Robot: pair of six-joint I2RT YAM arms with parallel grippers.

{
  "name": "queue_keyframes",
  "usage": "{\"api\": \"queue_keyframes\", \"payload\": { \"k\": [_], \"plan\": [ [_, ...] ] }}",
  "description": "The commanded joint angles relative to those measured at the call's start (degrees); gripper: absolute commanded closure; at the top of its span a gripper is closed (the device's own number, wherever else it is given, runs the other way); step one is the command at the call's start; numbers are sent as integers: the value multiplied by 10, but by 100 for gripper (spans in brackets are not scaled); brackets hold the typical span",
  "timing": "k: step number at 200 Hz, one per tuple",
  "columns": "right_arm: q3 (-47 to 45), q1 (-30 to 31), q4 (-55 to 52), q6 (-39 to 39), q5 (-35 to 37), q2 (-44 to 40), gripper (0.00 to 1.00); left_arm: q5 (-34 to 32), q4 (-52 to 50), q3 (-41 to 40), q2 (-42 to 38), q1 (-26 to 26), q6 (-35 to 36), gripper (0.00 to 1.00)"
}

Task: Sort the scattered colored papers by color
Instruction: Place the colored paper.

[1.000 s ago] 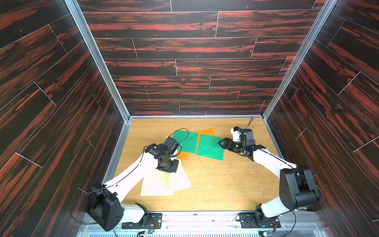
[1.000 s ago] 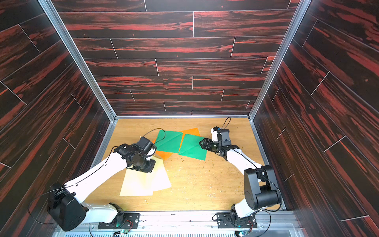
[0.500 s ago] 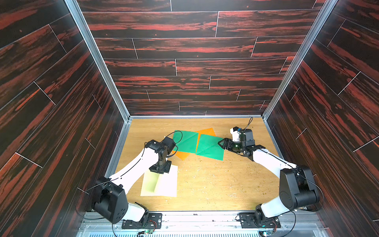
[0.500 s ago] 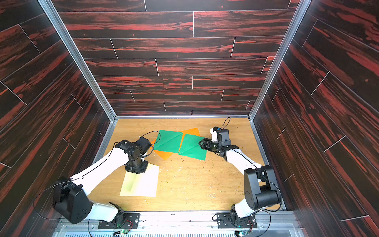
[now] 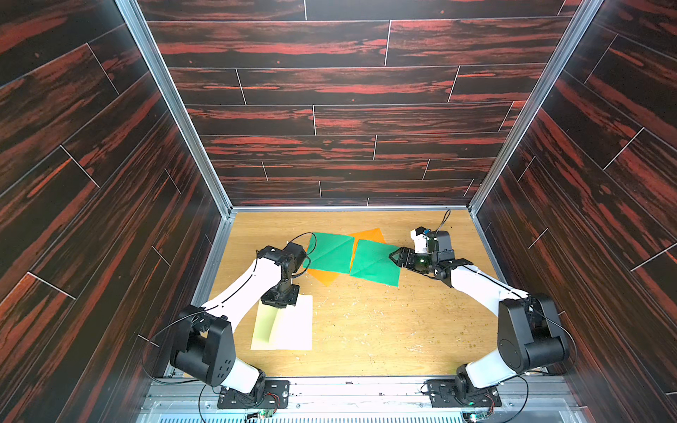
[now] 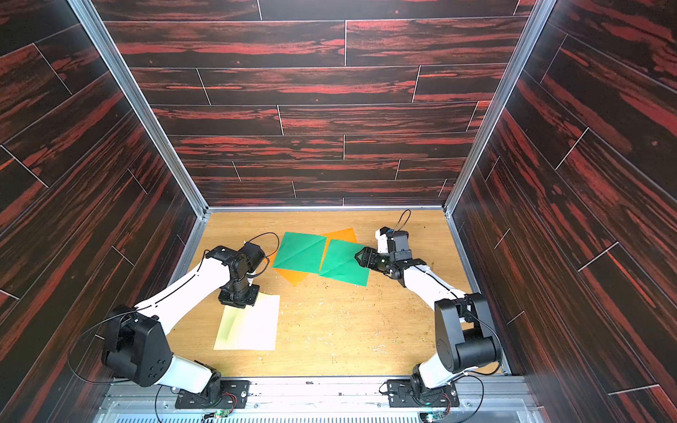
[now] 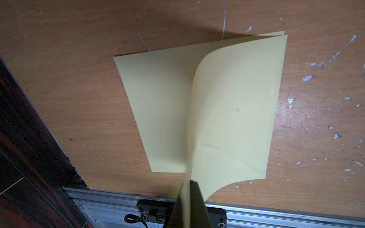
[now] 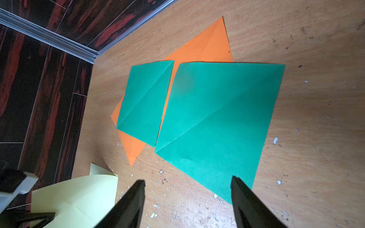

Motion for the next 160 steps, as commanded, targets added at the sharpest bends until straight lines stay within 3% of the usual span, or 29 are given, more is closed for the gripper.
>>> {"api": "queue_keyframes", "payload": {
  "k": [1,25,62,123,136,160],
  "plan": [
    [-5,3,-1,-8,-1,10,27,-15,-13,7,8,8,5,100],
    [-6,3,-2,-9,1,11,27,-27,-16,6,16,8,0,100],
    [-7,4,-2,-10,0,16,27,-53,-26,10,21,9,-14,78],
    [-12,8,8,-17,-35,22,27,-94,-40,15,29,12,-34,65],
    [-11,19,10,-24,-45,26,26,-109,-50,20,37,13,-41,58],
    [3,52,5,-41,-70,41,26,-133,-54,25,43,13,-46,55]
  ]
}}
